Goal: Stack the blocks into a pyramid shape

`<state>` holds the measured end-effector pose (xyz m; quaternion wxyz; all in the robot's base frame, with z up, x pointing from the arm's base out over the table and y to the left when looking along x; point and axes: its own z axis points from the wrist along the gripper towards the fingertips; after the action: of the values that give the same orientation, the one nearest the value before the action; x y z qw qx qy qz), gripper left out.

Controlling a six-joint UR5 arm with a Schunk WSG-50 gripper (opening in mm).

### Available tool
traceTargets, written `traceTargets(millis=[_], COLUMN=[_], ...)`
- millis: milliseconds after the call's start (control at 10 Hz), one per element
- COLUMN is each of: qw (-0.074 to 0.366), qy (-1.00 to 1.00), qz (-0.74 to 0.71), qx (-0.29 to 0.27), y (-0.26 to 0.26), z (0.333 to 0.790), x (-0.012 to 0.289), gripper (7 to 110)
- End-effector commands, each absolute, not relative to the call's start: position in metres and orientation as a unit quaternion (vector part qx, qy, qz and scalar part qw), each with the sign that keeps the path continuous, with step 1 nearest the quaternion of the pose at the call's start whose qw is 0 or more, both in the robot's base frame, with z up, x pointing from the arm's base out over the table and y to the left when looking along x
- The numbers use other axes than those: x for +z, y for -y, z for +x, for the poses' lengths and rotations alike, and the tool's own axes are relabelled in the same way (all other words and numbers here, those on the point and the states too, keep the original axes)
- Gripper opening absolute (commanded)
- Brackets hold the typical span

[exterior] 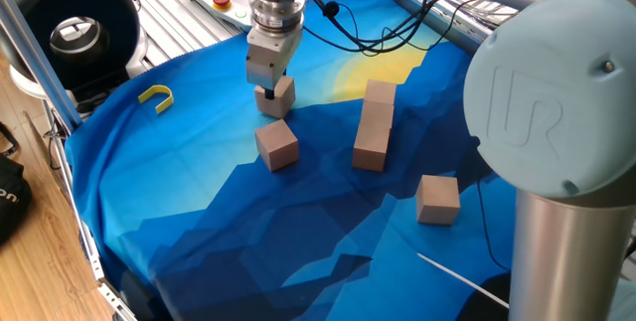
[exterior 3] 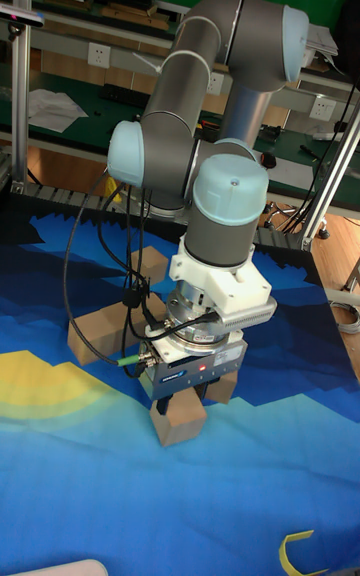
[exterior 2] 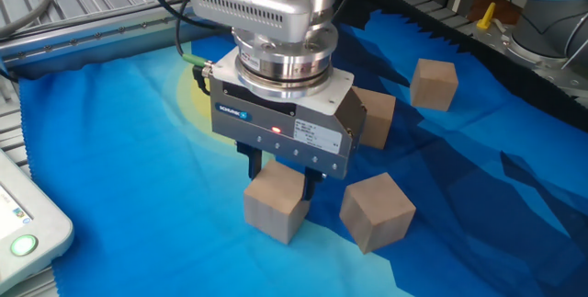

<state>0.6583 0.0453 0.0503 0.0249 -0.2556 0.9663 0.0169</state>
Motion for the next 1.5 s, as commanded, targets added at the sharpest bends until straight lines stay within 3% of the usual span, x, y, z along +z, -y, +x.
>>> traceTargets(millis=[0, 300, 600, 800, 1000, 1100, 1300, 1400], qw=[0.035, 0.039, -0.01, -0.023, -0.011, -0.011, 0.0, 0.003], qy=[-0.968, -0.971, -0.982, -0.986, -0.98, -0.978, -0.974, -0.975], qz=[-0.248, -0.232, -0.188, -0.165, -0.191, -0.203, -0.224, -0.222], qx=[0.025, 0.041, 0.018, 0.013, 0.048, 0.038, 0.017, 0.019], y=[-0.047, -0.058, -0.048, -0.058, -0.079, -0.073, -0.055, -0.055], z=[0.664, 0.668, 0.646, 0.645, 0.651, 0.653, 0.661, 0.663], x=[0.05, 0.029, 0.019, 0.027, 0.034, 0.033, 0.027, 0.024], gripper=[7, 7, 7, 7, 7, 66, 66, 110])
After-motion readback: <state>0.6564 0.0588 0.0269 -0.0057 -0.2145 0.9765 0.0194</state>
